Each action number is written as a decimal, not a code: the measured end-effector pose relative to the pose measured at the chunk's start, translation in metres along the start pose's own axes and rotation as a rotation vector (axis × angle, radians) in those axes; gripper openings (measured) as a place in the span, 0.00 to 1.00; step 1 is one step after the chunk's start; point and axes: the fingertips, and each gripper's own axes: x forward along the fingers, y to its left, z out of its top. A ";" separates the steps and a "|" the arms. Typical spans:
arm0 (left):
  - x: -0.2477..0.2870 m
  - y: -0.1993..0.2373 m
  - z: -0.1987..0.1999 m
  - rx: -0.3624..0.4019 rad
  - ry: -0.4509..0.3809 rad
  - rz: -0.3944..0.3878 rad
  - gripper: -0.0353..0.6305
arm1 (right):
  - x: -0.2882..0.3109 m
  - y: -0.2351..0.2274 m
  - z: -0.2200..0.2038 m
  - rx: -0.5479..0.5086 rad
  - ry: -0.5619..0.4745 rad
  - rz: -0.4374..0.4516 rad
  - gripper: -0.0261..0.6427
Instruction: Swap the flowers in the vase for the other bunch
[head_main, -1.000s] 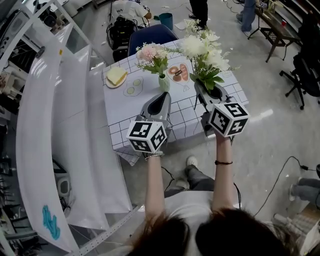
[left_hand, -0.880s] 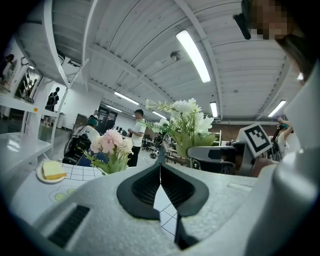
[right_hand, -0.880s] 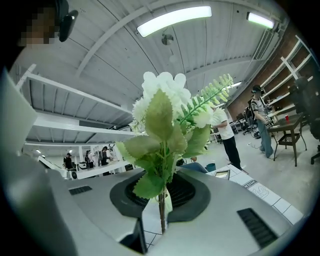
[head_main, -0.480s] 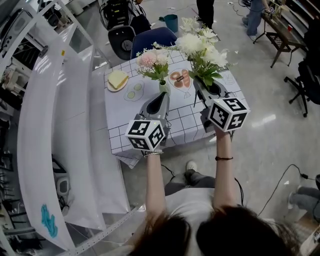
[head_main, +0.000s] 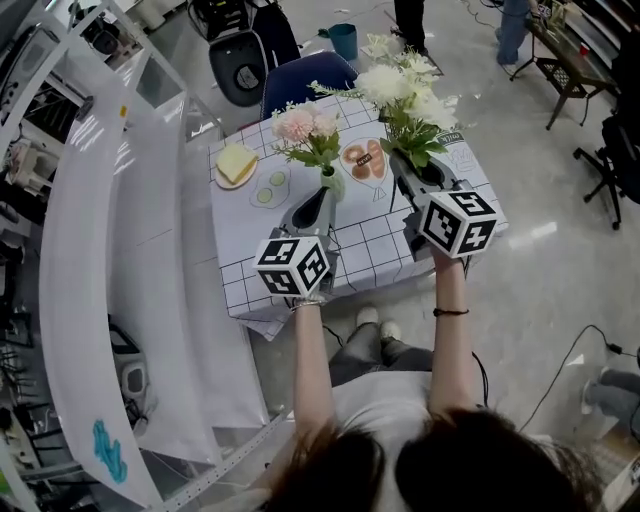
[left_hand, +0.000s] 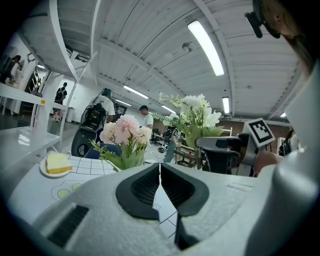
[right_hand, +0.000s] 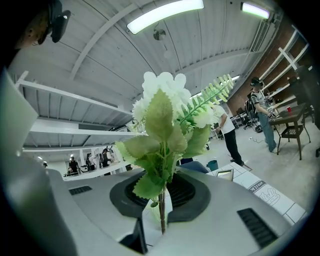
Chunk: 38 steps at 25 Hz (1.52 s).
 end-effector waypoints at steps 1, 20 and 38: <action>0.003 0.003 -0.001 -0.004 0.005 -0.002 0.08 | 0.003 -0.002 0.001 0.005 -0.002 -0.005 0.13; 0.049 0.060 -0.028 -0.094 0.077 -0.018 0.12 | 0.039 -0.037 -0.025 0.073 0.029 -0.109 0.13; 0.069 0.084 -0.049 -0.136 0.107 -0.050 0.33 | 0.056 -0.045 -0.053 0.110 0.046 -0.166 0.13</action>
